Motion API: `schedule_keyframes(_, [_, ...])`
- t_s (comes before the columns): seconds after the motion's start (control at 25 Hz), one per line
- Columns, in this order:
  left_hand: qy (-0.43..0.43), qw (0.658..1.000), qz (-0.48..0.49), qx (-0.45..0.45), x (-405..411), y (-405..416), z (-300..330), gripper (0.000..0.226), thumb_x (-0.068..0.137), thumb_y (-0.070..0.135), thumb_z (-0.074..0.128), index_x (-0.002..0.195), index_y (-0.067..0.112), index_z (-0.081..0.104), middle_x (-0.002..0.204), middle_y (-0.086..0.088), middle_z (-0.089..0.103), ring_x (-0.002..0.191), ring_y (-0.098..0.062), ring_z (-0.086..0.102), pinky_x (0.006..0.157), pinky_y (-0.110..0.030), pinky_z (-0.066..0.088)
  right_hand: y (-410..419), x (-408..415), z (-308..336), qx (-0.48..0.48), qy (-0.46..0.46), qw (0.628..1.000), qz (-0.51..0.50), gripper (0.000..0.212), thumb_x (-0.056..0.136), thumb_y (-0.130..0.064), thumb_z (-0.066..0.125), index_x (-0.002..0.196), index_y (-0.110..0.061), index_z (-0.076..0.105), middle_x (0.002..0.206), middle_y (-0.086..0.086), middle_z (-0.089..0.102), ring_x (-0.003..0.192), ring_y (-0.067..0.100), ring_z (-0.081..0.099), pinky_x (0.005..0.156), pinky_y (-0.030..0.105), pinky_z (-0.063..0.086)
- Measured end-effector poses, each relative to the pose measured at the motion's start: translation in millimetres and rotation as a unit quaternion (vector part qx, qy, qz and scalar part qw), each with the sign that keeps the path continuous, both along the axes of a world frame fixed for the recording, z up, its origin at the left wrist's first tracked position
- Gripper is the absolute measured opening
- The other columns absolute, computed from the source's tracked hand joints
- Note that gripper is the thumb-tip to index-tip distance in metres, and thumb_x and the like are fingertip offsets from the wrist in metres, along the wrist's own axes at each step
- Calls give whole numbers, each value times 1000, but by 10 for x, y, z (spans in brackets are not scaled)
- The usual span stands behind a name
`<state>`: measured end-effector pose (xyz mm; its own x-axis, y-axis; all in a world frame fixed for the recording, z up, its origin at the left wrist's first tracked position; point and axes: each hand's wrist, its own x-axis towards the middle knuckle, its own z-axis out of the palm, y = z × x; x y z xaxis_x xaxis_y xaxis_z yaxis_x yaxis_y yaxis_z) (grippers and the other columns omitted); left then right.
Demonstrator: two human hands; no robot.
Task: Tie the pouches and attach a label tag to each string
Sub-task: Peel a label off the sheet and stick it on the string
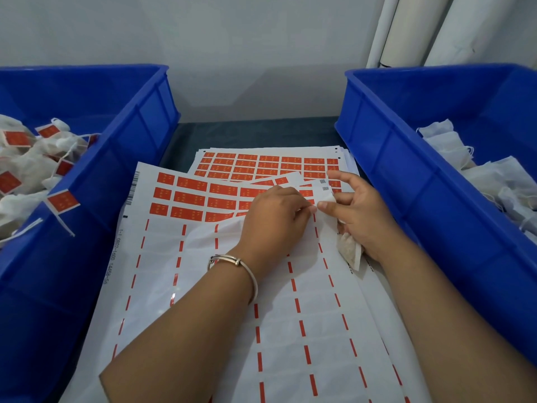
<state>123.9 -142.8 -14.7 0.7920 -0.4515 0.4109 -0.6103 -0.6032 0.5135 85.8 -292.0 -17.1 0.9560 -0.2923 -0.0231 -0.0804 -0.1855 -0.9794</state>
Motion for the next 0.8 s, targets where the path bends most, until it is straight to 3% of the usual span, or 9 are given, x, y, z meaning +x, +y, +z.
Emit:
schedule_keyframes(0.24, [23, 998, 42, -36, 20, -6, -17, 22, 90, 29, 59, 102, 16, 72, 100, 4, 67, 87, -4, 47, 80, -20, 43, 15, -9, 19, 2, -9, 1000, -4, 41, 81, -22, 73, 101, -51, 52, 104, -18, 69, 89, 2, 68, 65, 20, 57])
schedule_keyframes(0.4, [45, 995, 65, -59, 19, -29, -17, 17, 91, 27, 57, 99, 17, 68, 95, 11, 53, 86, -6, 45, 80, -16, 39, 12, -10, 26, -5, -11, 1000, -15, 42, 81, -22, 73, 104, -50, 51, 112, -14, 68, 93, 9, 68, 65, 24, 58])
schedule_keyframes(0.48, [90, 987, 92, -98, 40, -18, 7, 6, 93, 26, 54, 91, 23, 60, 90, 15, 48, 79, -7, 48, 74, -10, 38, 11, -12, 25, -9, -9, 1000, -26, 43, 81, -22, 73, 108, -47, 50, 107, -18, 66, 89, 5, 67, 60, 18, 56])
schedule_keyframes(0.56, [146, 969, 137, -147, 76, 2, 33, 12, 95, 26, 51, 83, 27, 52, 83, 15, 49, 75, -6, 51, 65, -8, 38, 8, -9, 24, -38, -7, 998, -48, 44, 82, -21, 72, 111, -42, 47, 97, -20, 62, 82, 2, 62, 53, 7, 47])
schedule_keyframes(0.72, [248, 917, 188, -247, 106, 42, 61, 19, 97, 30, 46, 77, 30, 51, 78, 11, 56, 70, -9, 56, 55, -11, 38, -18, -25, 75, -95, -16, 991, -91, 38, 85, -13, 68, 115, -30, 53, 80, -12, 65, 60, 8, 64, 53, 19, 51])
schedule_keyframes(0.8, [268, 897, 201, -288, 108, 62, 78, 19, 97, 32, 46, 79, 29, 52, 77, 11, 57, 69, -9, 57, 54, -11, 39, -31, -46, 131, -109, -36, 990, -87, 28, 87, -12, 66, 110, -27, 60, 69, -13, 68, 57, 3, 64, 59, 15, 52])
